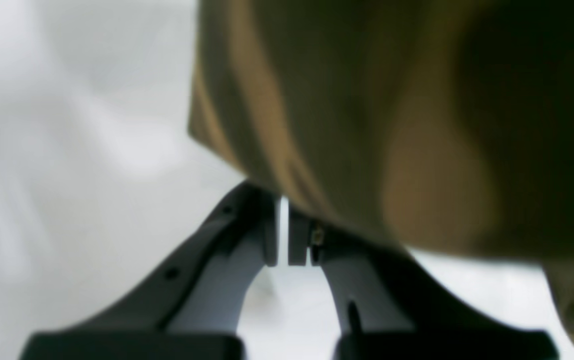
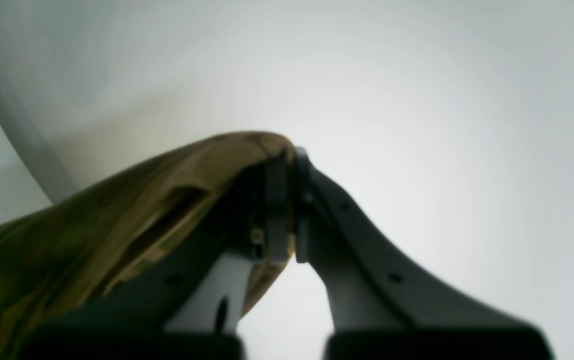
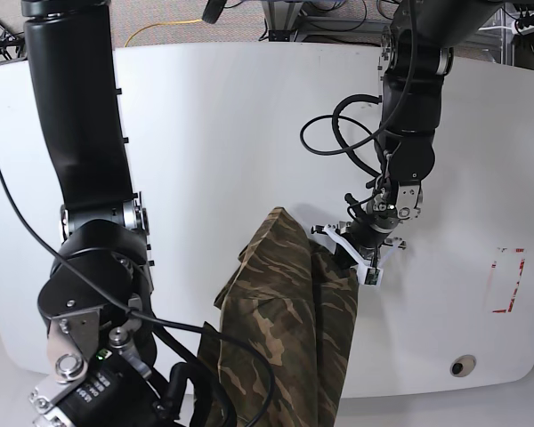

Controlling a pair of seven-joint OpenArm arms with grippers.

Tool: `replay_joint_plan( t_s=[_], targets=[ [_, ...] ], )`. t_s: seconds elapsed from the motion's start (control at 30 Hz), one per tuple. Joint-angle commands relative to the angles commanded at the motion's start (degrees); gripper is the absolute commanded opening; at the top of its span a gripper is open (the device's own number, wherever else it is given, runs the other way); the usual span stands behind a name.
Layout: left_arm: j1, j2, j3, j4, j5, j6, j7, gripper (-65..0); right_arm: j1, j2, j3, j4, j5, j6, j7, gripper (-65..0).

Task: Fold the T-shirt properly
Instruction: 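Move the left gripper to the hanging shirt and grasp another edge, then adjust the left gripper's grasp on the hanging shirt edge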

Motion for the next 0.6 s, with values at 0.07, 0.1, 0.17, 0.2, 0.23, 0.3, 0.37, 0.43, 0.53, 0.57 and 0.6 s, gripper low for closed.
replay_joint_plan(
  t_s=[0.07,0.1,0.17,0.2,0.23,0.3,0.37,0.43,0.53,0.57,0.6],
  targets=[
    [0.26,0.62,-0.09,0.7,0.0,0.0,0.09,-65.0,0.0,0.0,0.0,0.0,0.0,0.0,0.0,-65.0],
    [0.26,0.62,-0.18,1.85,0.0,0.0,0.26,-65.0,0.0,0.0,0.0,0.0,0.0,0.0,0.0,-65.0],
    [1.05,0.44,-0.26,4.75,0.09,0.0,0.53,-65.0,0.0,0.09,0.0,0.0,0.0,0.0,0.0,-65.0],
    [2.46,0.35,-0.18,6.68,0.09,0.0,0.53,-65.0,0.0,0.18,0.0,-0.09,0.0,0.0,0.0,-65.0],
    [3.16,0.35,-0.18,8.18,0.26,0.0,0.53,-65.0,0.0,0.18,0.0,-0.09,0.0,0.0,0.0,-65.0],
    [5.1,0.35,-0.18,11.96,0.35,0.0,0.53,-65.0,0.0,0.18,0.0,0.0,0.0,0.09,0.0,-65.0],
    [6.59,0.26,-0.26,15.82,0.35,0.0,0.53,-65.0,0.0,0.26,0.09,0.0,0.0,0.09,0.0,-65.0],
    [7.82,-0.7,-0.35,18.37,0.35,0.0,0.53,-65.0,0.0,1.05,0.09,0.0,0.0,0.09,0.0,-65.0],
    [9.58,-2.46,-0.44,22.07,0.18,0.0,0.53,-65.0,0.0,1.85,0.09,-0.18,0.0,0.0,0.0,-65.0],
    [9.93,-2.81,-0.44,22.95,0.18,0.0,0.53,-65.0,0.0,2.02,0.18,-0.26,0.0,0.0,0.0,-65.0],
    [10.46,-3.52,-0.7,24.18,0.09,0.0,0.53,-65.0,0.0,2.55,0.18,-0.26,0.0,-0.09,0.0,-65.0]
  ],
)
